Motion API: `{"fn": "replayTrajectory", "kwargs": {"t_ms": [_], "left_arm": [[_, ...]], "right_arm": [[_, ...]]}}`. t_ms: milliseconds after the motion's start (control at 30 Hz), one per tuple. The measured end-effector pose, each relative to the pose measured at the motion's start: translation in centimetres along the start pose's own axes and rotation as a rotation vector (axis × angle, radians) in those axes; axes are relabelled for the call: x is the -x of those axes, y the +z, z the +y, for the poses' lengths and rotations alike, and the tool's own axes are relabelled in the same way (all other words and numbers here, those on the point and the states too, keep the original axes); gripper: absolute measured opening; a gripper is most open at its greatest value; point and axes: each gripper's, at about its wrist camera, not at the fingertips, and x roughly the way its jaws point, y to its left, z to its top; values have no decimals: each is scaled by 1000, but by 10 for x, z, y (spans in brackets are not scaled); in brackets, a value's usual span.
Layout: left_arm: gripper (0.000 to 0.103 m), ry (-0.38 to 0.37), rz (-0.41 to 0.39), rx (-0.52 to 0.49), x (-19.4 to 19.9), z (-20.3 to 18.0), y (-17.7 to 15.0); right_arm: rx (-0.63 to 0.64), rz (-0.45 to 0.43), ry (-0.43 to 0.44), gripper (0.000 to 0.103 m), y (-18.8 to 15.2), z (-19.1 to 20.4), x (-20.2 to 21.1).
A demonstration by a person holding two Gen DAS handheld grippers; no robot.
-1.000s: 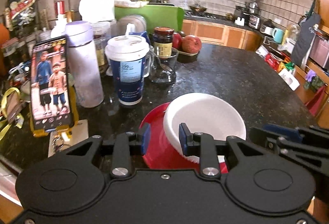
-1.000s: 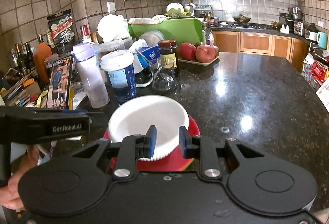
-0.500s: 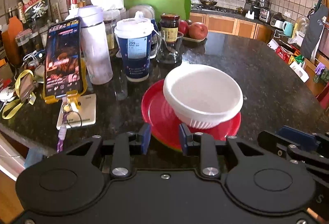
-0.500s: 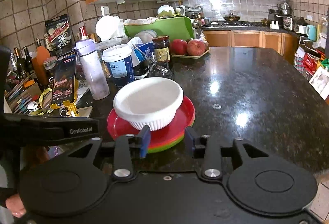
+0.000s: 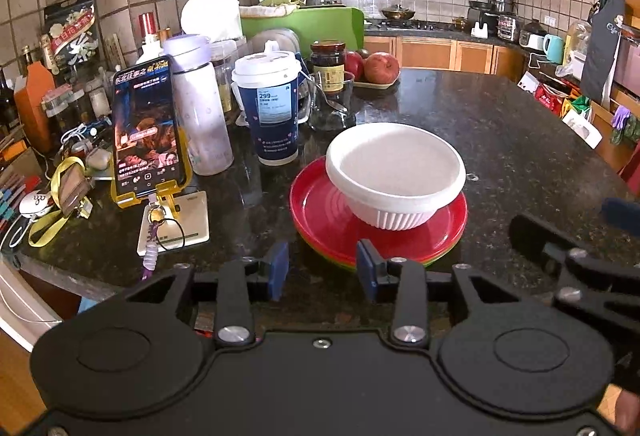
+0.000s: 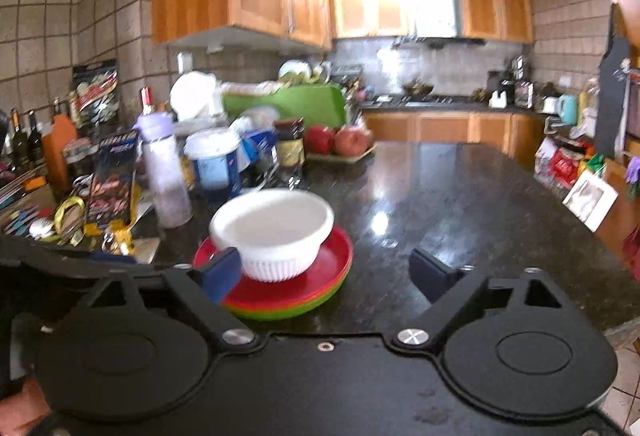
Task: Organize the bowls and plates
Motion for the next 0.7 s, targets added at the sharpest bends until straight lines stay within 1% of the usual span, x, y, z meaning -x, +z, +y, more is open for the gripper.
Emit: {"fn": "replayTrajectory", "kwargs": {"t_ms": [67, 167, 200, 333, 400, 500, 633, 700], "left_arm": [[48, -7, 10, 17, -2, 4, 1], [48, -2, 32, 28, -7, 6, 3], [48, 2, 33, 31, -8, 6, 4], [55, 21, 4, 41, -11, 7, 4], [56, 12, -12, 35, -11, 6, 5], [56, 17, -19, 38, -14, 6, 6], [56, 48, 1, 28, -21, 3, 6], [56, 46, 18, 50, -25, 5, 5]], "right_arm": [[-16, 3, -4, 103, 1, -3, -1], [-35, 84, 18, 103, 4, -8, -10], [-40, 88, 22, 103, 3, -8, -12], [12, 63, -26, 103, -1, -5, -16], [48, 48, -43, 103, -1, -3, -18], [78, 37, -44, 103, 0, -1, -21], [77, 30, -37, 103, 2, -2, -26], [74, 31, -33, 103, 2, -4, -27]]}}
